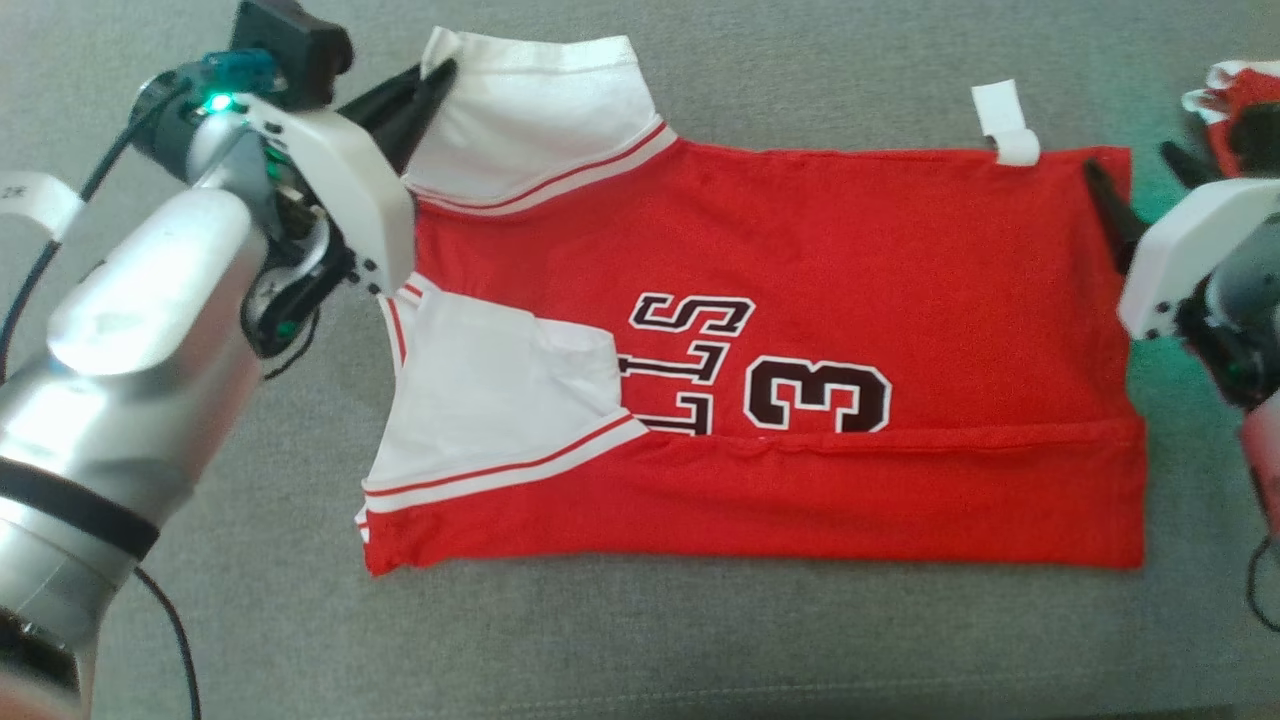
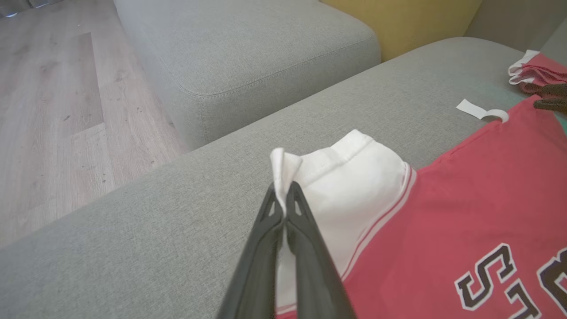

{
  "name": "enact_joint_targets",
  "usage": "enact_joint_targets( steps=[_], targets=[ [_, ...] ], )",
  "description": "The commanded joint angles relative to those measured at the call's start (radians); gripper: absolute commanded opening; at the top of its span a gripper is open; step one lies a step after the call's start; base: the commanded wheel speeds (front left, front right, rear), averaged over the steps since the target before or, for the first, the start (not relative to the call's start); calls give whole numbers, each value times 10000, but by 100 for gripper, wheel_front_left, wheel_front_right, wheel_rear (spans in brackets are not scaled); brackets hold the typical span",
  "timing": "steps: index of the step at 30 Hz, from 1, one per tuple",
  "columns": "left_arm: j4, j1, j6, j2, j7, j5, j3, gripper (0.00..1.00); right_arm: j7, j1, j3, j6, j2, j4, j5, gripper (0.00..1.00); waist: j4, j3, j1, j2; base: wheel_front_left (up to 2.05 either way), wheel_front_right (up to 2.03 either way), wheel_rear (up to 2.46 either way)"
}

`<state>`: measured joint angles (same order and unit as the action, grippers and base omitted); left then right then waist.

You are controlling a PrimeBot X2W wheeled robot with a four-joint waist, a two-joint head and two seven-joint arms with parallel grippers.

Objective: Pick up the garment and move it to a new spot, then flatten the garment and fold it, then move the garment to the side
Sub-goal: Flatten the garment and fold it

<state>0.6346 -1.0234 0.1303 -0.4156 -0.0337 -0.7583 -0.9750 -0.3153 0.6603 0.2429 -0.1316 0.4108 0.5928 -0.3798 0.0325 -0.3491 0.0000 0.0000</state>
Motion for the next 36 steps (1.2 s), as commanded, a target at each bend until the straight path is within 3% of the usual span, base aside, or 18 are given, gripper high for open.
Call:
enact_joint_targets(
  steps=[1,13,14,15,16,27,36],
  targets=[
    [-322,-225,-96,-334,38,55,308,0,135,346,140,9,318,-37,-72,100,93,-93,0,0,0,0,0],
    [-1000,-236,-294,-532,325,20,242,0,223,1262,1417,9,635,1644,-746,100,277,-418,0,0,0,0,0],
    [-996,-255,-303,-552,332,17,247,0,165,1320,1565,9,661,1693,-867,86,270,-438,0,0,0,0,0],
    [-984,-272,-317,-566,334,12,255,0,145,1386,1691,9,695,1722,-992,29,261,-455,0,0,0,0,0],
    [-967,-287,-332,-576,332,7,265,0,153,1466,1802,9,748,1734,-1099,0,252,-468,0,0,0,0,0],
    [-187,-938,-700,-766,-339,-57,840,0,1442,2848,2416,9,1298,1346,-2028,0,9,-566,0,0,0,0,0],
    [815,-1956,-966,-597,-1270,146,1234,0,2905,3794,2665,9,1126,1313,-2344,0,-158,-733,0,0,0,0,0]
  ],
)
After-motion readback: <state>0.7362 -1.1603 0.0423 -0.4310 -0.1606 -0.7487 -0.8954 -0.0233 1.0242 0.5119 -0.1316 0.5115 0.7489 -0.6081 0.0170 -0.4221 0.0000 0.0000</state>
